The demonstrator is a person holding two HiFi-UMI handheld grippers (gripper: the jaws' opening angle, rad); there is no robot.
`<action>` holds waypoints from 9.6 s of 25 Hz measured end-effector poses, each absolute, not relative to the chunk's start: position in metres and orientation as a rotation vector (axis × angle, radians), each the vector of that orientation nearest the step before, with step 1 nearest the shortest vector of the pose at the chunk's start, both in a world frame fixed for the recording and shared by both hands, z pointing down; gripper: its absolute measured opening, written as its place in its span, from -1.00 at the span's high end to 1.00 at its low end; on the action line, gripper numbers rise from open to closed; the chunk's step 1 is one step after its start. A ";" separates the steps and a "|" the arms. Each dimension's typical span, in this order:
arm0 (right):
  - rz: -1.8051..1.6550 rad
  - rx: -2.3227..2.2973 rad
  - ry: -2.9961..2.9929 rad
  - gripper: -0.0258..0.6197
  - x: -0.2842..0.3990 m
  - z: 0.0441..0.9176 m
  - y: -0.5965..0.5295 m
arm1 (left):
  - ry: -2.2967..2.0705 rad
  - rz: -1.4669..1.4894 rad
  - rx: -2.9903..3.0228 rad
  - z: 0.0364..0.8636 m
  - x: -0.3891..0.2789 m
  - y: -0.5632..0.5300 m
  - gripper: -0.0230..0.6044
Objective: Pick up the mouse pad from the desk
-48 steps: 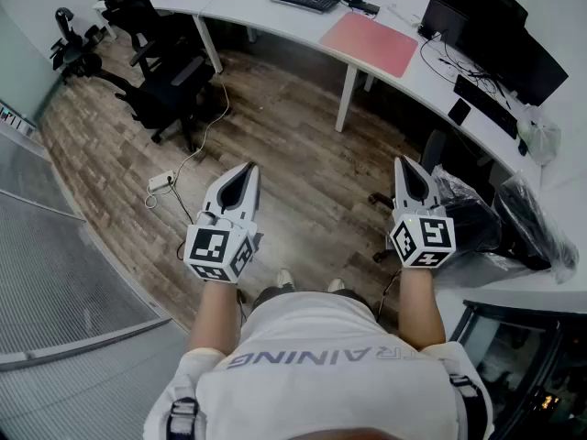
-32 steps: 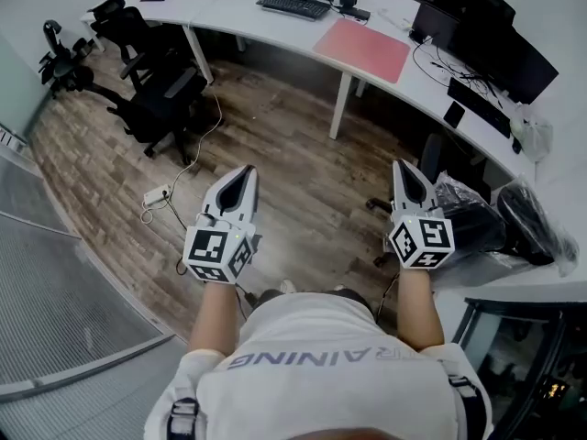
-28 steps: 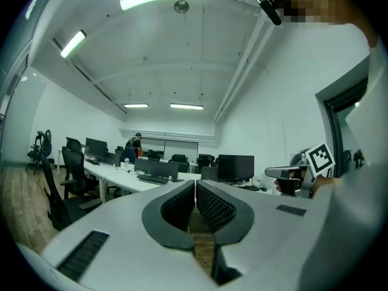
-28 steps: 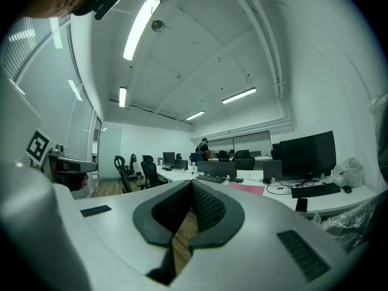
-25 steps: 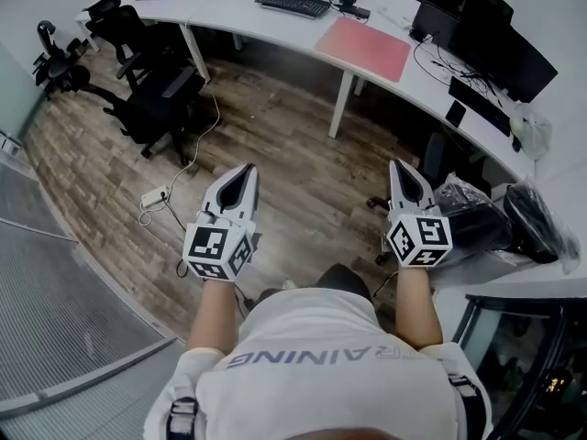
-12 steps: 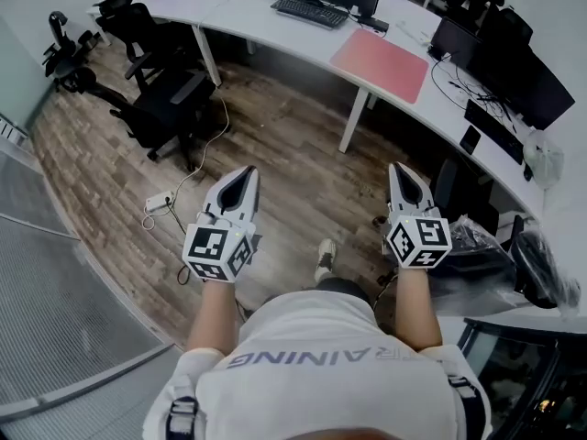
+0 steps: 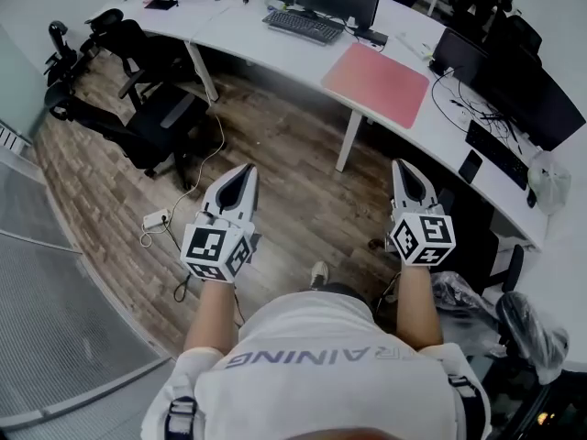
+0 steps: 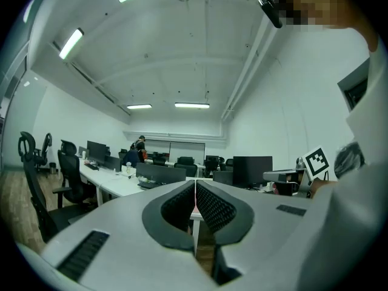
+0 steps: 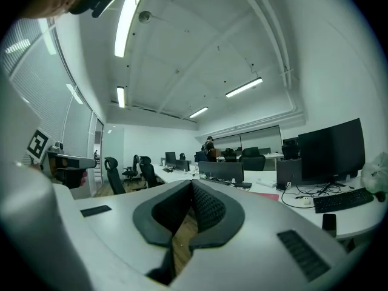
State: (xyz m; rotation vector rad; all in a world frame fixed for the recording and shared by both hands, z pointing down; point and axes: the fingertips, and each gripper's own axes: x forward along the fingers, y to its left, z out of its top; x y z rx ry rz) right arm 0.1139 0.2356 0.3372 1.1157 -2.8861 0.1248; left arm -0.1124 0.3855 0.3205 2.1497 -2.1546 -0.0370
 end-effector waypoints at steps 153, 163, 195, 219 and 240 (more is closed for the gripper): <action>0.798 1.487 -1.760 0.16 0.142 0.757 -0.374 | -1.268 1.098 1.719 0.761 -0.196 -0.379 -0.21; 0.850 1.464 -1.778 0.28 0.138 0.758 -0.372 | -1.256 1.144 1.776 0.762 -0.186 -0.370 0.21; 0.840 1.427 -1.821 0.62 0.124 0.752 -0.371 | -1.228 1.030 1.783 0.762 -0.176 -0.366 0.66; 0.690 1.549 -1.973 0.74 0.119 0.644 -0.384 | -1.378 0.731 1.964 0.647 -0.159 -0.384 0.70; 0.318 1.771 -2.224 0.74 0.130 0.427 -0.393 | -1.608 0.320 2.259 0.440 -0.135 -0.397 0.68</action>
